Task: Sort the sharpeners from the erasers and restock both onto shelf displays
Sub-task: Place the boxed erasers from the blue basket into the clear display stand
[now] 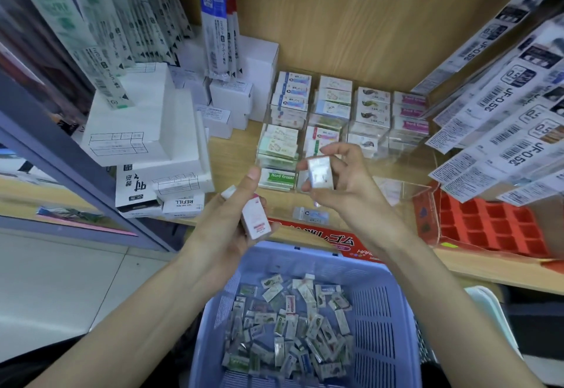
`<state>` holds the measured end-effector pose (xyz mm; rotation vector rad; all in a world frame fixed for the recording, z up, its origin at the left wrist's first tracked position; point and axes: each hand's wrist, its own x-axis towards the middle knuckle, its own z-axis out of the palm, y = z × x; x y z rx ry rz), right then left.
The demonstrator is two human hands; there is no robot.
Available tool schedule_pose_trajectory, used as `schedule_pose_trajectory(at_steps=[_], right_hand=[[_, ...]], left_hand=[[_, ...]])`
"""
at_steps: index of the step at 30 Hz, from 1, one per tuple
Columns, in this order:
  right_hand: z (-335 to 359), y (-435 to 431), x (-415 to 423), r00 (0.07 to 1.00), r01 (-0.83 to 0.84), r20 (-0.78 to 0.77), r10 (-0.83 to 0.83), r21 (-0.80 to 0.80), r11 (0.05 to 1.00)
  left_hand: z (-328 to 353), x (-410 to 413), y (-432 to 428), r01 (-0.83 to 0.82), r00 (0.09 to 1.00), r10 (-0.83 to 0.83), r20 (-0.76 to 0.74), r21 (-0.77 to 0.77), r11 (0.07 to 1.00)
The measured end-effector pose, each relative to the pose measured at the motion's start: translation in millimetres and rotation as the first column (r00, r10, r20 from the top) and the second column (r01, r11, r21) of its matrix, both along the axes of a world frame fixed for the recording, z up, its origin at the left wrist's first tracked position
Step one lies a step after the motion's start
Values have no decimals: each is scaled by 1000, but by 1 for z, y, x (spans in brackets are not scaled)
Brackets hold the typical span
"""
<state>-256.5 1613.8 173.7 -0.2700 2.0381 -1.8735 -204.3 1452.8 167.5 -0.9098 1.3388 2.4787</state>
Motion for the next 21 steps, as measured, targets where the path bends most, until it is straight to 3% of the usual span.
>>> schedule_pose_trajectory(at_steps=[3, 8, 12, 16, 21], right_hand=[[5, 9, 15, 999, 34, -38, -36, -48, 998], [14, 19, 37, 973, 102, -213, -85, 66, 993], [19, 23, 46, 987, 129, -91, -133, -43, 991], [20, 21, 51, 989, 124, -71, -131, -103, 987], [14, 21, 48, 997, 59, -35, -64, -132, 990]], left_hand=[[1, 2, 5, 25, 1000, -24, -11, 89, 996], [4, 1, 10, 73, 996, -61, -57, 224, 972], [9, 2, 16, 180, 979, -163, -120, 148, 972], [12, 6, 22, 260, 948, -244, -203, 54, 964], [14, 5, 19, 211, 958, -214, -191, -34, 977]])
